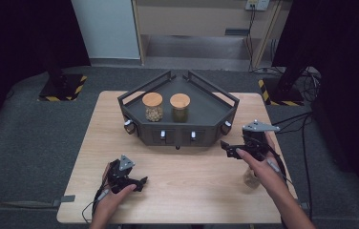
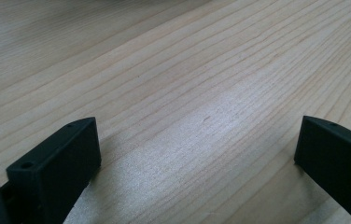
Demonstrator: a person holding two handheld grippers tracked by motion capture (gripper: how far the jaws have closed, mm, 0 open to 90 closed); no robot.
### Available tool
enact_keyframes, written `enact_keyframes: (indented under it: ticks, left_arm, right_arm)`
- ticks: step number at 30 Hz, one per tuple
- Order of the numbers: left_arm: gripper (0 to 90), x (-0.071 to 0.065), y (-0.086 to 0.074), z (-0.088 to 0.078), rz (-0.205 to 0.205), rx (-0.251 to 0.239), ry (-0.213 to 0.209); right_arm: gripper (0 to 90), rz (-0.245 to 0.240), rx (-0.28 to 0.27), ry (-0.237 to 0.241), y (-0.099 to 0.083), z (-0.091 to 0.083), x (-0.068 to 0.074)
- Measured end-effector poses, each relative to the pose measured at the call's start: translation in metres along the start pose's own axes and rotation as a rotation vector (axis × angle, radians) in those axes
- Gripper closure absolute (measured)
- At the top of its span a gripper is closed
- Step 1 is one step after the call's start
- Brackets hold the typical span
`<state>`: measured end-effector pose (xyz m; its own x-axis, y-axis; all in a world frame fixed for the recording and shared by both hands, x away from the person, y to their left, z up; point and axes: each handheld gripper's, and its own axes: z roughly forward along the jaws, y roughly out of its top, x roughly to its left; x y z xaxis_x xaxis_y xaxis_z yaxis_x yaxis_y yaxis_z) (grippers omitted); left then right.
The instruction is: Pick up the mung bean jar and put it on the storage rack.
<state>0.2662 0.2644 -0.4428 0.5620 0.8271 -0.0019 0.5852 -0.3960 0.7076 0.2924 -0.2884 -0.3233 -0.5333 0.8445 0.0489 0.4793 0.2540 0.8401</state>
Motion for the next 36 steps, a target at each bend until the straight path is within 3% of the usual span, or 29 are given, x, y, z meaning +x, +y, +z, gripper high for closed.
enact_keyframes:
  ticks: [36]
  left_arm:
    - [0.0,0.0,0.0,0.0,0.0,0.0,0.0]
  right_arm:
    - [2.8,0.038,0.008,-0.034,-0.041,-0.034,-0.018]
